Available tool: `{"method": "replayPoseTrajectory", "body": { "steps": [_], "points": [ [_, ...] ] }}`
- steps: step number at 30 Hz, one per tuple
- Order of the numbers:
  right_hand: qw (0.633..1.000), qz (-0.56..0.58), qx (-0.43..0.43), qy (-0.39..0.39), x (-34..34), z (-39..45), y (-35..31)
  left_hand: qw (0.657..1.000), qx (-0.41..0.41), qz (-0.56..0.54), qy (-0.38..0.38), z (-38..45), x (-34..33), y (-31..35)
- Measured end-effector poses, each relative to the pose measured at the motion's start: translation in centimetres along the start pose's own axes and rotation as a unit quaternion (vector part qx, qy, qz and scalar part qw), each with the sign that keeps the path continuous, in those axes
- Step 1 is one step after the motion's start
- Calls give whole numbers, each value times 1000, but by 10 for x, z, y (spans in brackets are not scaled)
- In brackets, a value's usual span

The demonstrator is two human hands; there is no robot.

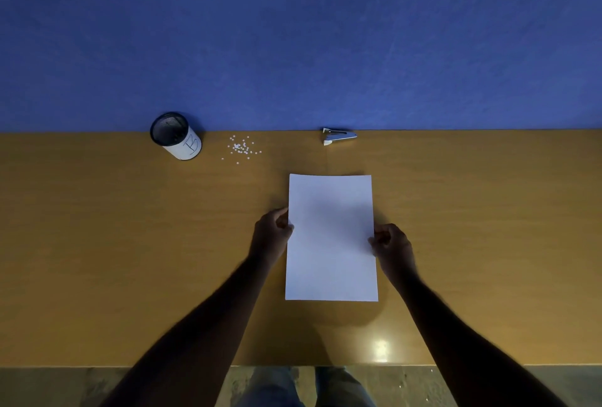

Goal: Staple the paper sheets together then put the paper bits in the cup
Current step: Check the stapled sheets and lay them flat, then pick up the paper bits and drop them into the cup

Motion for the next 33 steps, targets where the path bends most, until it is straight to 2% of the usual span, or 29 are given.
{"method": "replayPoseTrajectory", "body": {
  "steps": [6, 10, 14, 22, 33],
  "points": [
    [999, -15, 48, 18, 8, 0, -3, 999, -37, 37, -2, 0, 12, -17],
    [998, -15, 63, 13, 4, -1, -19, 981, -99, 160, 41, -4, 32, -38],
    [996, -14, 84, -8, -13, -5, -35, 958, -115, 251, 74, -5, 55, -68],
    [987, -37, 132, -82, -67, -10, -75, 940, -110, 307, 104, 18, 85, -125],
    [968, -76, 195, -141, -151, 9, -138, 934, -106, 319, 120, 83, 108, -141]
  ]
}}
Point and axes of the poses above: each hand's wrist, its own z-axis towards the middle knuckle, its own x-axis out of the back of the hand, y = z × x, the point moved 5 cm from there along z, towards the middle knuckle, and after that the axes turned 11 degrees about z, right-handed, at the moved point
